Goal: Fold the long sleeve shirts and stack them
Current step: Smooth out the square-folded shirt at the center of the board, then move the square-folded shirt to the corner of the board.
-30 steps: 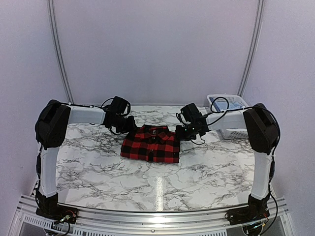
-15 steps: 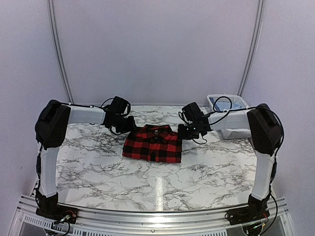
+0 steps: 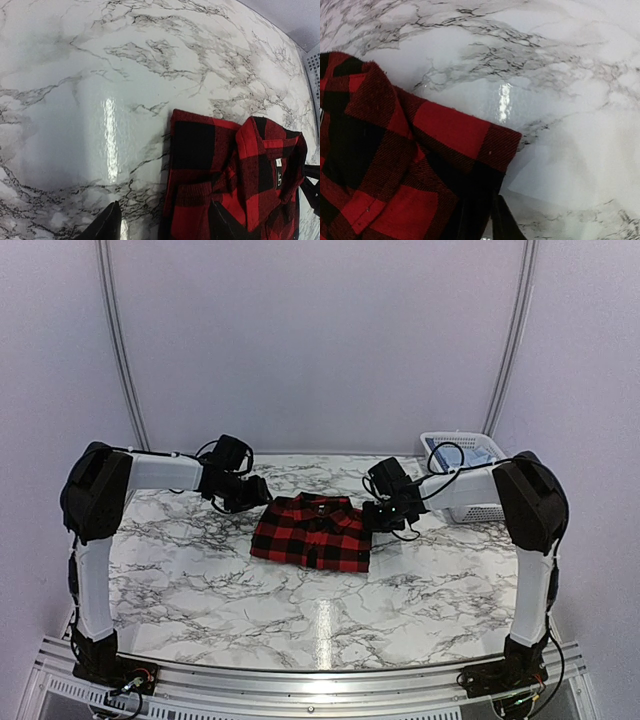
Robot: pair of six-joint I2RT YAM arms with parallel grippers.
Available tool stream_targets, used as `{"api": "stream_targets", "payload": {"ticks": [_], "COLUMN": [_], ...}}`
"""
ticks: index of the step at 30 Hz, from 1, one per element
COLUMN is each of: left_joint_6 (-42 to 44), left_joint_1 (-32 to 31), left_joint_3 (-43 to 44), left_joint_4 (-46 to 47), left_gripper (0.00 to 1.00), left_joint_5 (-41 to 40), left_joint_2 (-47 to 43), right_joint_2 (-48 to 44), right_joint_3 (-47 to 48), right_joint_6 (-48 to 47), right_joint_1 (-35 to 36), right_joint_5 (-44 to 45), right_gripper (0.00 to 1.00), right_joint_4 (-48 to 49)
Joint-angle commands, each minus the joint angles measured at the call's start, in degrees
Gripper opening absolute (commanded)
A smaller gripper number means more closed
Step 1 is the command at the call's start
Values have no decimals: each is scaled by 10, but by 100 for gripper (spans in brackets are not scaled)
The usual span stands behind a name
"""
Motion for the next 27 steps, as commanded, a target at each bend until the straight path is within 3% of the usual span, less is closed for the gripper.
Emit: {"api": "stream_targets", "payload": {"ticks": [1,5,10,14,27], "left_joint_6": [4,-2,-6,-12,-25], "left_joint_1": [6,6,0,-9,-47], "left_joint_3": [-52,-90,-112,-110,-66], "left_joint_4": [-24,-30,-35,-46,-129], "left_gripper": [60,55,53,51,24], "left_joint_5": [66,77,85,84,5], "left_joint_2": [-54,-74,-74,-62,-20], "right_joint_2": [-8,-17,-31,-47,-66], "right_joint_3": [-1,11,19,19,-5], "right_joint_6": [-6,-17,-26,-30,-38], "right_joint_1": [-3,-2,3,4,3], "right_joint_5": [9,8,11,14,23], "right_gripper": [23,47,62,66,68], "right_joint_4": [-2,-8,-15,-17,0]}}
